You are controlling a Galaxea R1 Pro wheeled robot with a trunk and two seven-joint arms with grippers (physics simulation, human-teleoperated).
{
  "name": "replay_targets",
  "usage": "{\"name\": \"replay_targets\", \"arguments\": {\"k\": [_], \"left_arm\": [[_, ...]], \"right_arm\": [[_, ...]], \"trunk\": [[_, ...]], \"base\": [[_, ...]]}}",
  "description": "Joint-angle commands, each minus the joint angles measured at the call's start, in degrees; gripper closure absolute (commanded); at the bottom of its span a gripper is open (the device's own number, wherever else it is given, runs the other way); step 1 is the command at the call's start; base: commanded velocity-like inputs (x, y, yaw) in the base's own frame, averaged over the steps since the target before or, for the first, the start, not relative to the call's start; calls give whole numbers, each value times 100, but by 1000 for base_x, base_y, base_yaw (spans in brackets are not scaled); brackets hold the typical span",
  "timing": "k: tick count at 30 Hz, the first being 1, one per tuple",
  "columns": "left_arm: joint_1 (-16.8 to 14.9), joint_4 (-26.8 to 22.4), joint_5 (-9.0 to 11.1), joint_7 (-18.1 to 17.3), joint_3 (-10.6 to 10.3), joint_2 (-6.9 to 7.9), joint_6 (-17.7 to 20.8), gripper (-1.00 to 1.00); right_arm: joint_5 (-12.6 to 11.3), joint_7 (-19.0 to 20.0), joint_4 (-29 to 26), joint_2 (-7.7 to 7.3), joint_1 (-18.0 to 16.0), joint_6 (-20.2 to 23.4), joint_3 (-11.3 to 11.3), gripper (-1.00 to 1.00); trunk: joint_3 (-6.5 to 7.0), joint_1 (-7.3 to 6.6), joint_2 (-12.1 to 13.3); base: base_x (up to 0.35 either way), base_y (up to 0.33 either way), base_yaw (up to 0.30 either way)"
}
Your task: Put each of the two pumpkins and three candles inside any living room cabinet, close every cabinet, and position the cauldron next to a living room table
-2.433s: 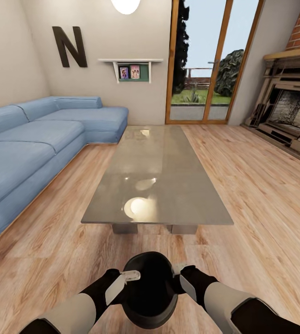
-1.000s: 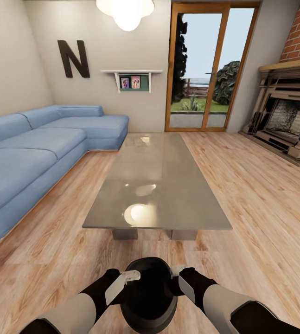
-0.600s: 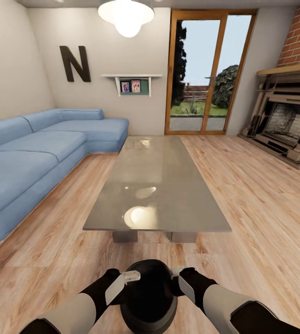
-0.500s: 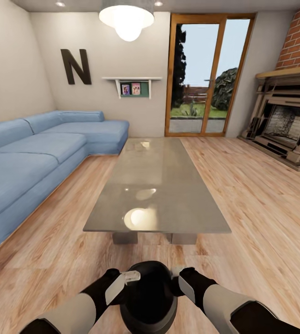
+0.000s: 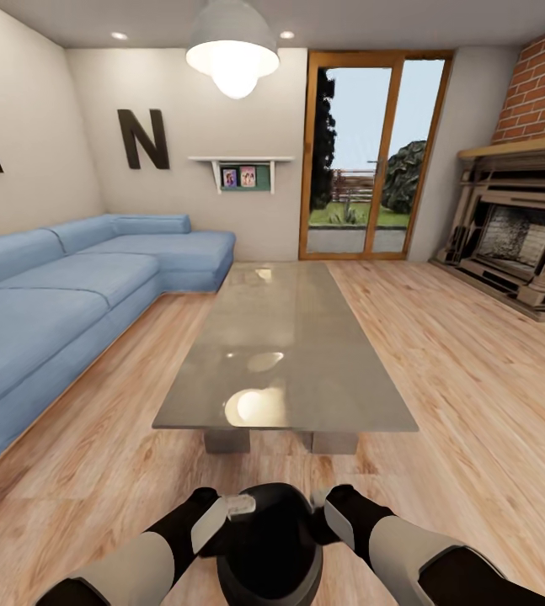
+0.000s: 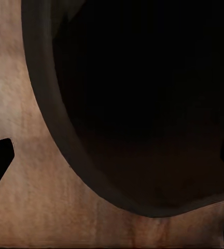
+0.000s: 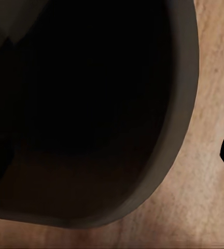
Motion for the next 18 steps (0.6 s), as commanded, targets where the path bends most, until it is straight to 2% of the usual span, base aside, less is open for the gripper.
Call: {"name": "replay_targets", "arguments": {"k": [1, 5, 18], "left_arm": [[-1, -11, 60, 51, -36, 3, 97, -100], [-2, -11, 60, 62, -29, 3, 212, -100], [-4, -11, 60, 57, -27, 10, 259, -100]], "right_arm": [[-30, 8, -1, 0, -3, 29, 48, -100], [-31, 8, -1, 0, -2, 44, 48, -100], [-31, 8, -1, 0, -3, 51, 52, -100]], "trunk": [[17, -3, -1], [106, -14, 5], [394, -47, 22]], "base": [[0, 0, 0], [0, 0, 0], [0, 0, 0]]}}
